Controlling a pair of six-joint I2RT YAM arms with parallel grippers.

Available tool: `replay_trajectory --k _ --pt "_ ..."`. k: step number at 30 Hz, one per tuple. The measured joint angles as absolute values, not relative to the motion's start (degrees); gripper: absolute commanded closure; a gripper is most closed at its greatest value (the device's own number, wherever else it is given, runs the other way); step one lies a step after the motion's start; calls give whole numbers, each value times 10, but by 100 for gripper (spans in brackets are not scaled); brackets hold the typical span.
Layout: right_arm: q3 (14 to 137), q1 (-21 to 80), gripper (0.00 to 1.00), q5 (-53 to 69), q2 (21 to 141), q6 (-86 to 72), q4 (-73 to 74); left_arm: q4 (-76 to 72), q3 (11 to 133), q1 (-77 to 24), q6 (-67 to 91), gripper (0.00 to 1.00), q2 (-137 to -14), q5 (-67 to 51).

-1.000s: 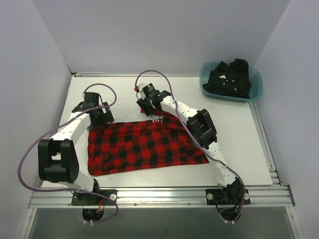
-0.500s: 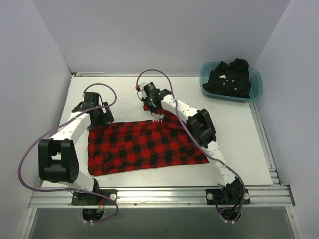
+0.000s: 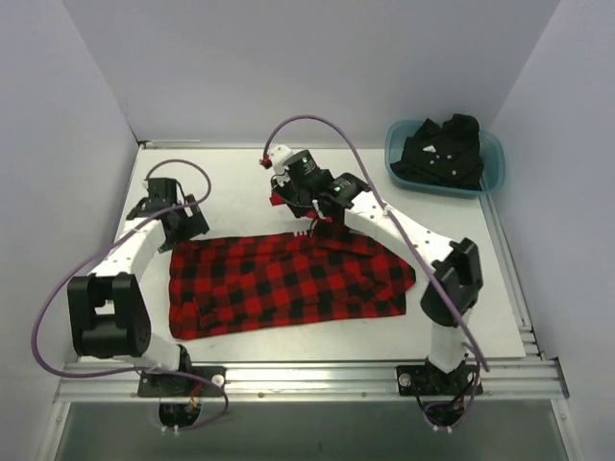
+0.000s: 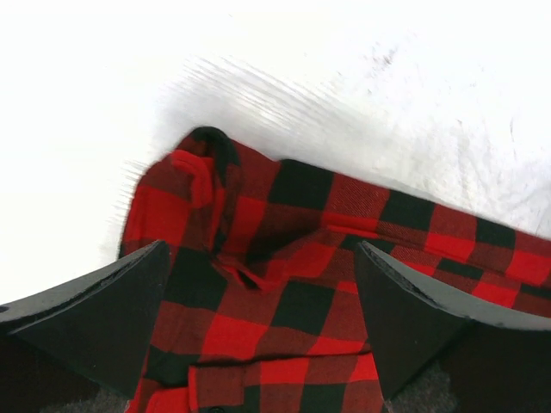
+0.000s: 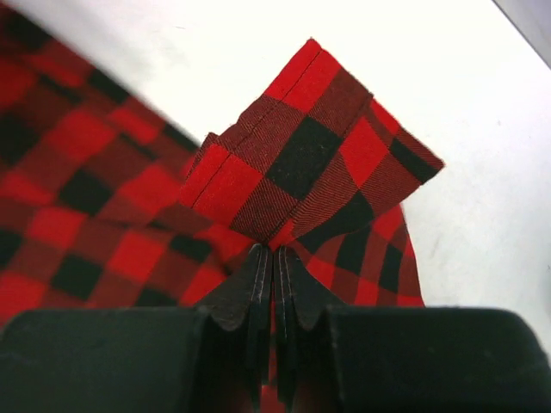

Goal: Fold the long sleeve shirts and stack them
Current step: Fold the shirt

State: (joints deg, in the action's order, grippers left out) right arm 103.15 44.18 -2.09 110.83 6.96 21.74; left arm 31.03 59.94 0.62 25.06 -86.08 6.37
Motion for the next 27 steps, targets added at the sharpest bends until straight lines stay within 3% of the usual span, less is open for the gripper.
replay_trajectory --k 5,12,21,27 --pt "931 564 100 -23 966 47 216 308 599 41 253 3 -844 61" --pt "788 692 100 -12 873 4 225 303 599 47 253 3 -819 59" --pt "654 717 100 14 742 -63 261 302 599 47 253 3 -818 51" --pt "641 717 100 39 652 -92 290 301 599 46 253 3 -832 27"
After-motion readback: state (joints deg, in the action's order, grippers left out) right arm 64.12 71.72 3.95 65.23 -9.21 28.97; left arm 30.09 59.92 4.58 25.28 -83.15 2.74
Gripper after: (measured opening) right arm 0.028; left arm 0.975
